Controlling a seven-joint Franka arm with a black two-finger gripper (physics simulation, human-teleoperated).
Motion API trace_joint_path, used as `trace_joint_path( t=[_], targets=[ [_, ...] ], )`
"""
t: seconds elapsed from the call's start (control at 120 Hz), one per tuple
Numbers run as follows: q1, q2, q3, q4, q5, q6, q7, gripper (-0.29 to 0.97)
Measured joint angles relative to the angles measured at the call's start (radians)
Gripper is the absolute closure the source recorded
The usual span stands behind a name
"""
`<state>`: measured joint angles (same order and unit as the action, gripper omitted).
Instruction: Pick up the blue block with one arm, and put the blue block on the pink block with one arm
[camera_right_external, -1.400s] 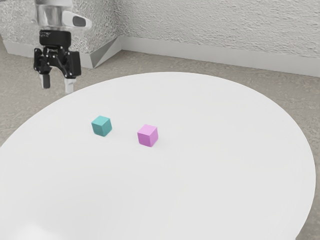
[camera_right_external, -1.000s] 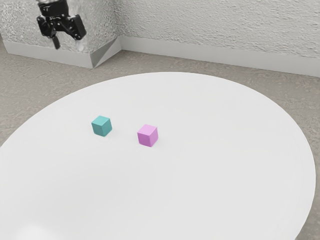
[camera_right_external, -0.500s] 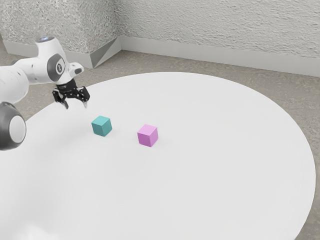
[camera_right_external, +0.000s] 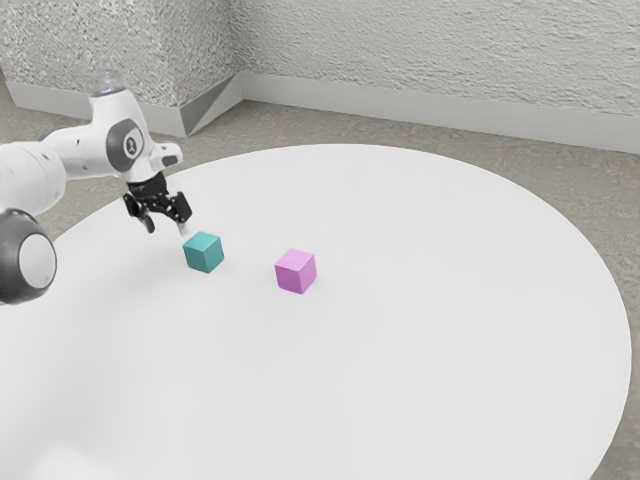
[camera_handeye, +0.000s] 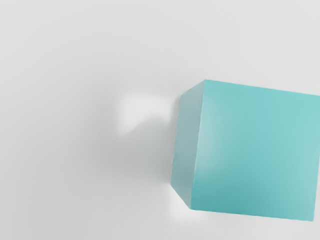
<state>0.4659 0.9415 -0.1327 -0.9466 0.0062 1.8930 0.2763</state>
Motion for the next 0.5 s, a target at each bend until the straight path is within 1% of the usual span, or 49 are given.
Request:
trace_joint_path(
  t=[0.092, 0.242, 0.5],
  targets=[
    [-0.004, 0.024, -0.034, 0.026, 0.024, 0.002, 0.031, 0.0],
    [-0.006, 0.036, -0.06, 0.031, 0.064, 0.012, 0.082, 0.0],
    [-0.011, 0.079, -0.095, 0.07, 0.084, 0.044, 0.165, 0.0]
  ],
)
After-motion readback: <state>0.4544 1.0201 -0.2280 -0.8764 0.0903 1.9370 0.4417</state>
